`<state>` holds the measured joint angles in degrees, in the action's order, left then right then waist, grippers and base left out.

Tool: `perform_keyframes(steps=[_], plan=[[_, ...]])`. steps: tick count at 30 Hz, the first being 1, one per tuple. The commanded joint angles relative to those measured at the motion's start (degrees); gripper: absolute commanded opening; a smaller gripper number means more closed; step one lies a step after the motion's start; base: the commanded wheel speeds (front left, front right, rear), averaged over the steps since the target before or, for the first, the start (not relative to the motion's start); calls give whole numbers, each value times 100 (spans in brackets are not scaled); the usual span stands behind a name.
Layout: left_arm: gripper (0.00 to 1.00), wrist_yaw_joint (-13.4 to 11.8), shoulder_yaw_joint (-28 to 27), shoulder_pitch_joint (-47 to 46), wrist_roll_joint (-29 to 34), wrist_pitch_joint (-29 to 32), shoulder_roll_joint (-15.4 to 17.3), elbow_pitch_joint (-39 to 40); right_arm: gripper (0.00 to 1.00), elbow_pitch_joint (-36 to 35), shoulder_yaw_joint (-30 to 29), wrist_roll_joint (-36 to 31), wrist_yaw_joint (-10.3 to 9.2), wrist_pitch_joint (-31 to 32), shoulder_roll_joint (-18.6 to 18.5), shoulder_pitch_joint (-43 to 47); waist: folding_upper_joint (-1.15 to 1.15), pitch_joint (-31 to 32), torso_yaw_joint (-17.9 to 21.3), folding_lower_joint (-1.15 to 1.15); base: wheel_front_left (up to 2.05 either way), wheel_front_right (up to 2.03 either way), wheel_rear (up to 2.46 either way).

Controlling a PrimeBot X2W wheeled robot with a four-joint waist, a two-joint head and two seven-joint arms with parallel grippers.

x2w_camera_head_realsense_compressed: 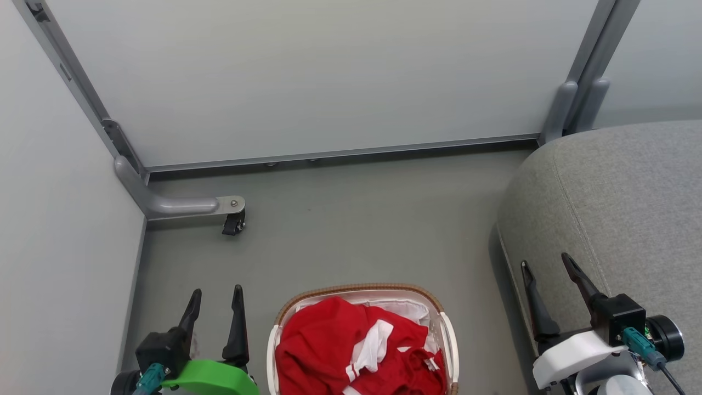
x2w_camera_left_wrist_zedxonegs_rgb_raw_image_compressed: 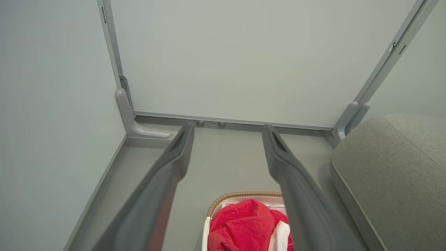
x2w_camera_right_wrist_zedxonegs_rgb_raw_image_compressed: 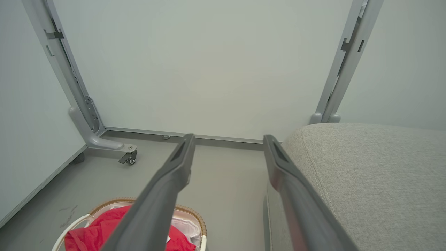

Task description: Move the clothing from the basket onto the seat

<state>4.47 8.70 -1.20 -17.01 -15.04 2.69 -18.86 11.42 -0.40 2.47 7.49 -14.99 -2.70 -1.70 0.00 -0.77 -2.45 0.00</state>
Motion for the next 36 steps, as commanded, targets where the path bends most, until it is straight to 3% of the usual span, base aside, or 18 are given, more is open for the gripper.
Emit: perform_keyframes(steps=[1, 10, 16, 27, 36], plan=[[100, 8, -5, 59, 7, -22, 36, 16, 100, -30, -2, 23, 0, -30, -34, 87, 0, -11, 0, 0, 0, 0, 0], [100, 29, 90, 30, 57, -21, 35, 8, 100, -82, 21, 27, 0, -30, -34, 41, 0, -143, 43, 0, 0, 0, 0], [100, 105, 376, -286, 202, -15, 34, -81, 100, -170, 10, 18, 0, -30, -34, -197, 0, -564, 151, 0, 0, 0, 0], [100, 262, 1473, -1445, 579, -14, 34, -872, 100, -422, -40, 6, 0, -29, -32, -888, 0, -1891, 497, 0, 0, 0, 0], [100, 306, 2408, -2327, 948, -15, 40, -2118, 100, -647, 19, 120, -1, -29, -28, -1379, 0, -2865, 889, 0, 0, 0, 0]])
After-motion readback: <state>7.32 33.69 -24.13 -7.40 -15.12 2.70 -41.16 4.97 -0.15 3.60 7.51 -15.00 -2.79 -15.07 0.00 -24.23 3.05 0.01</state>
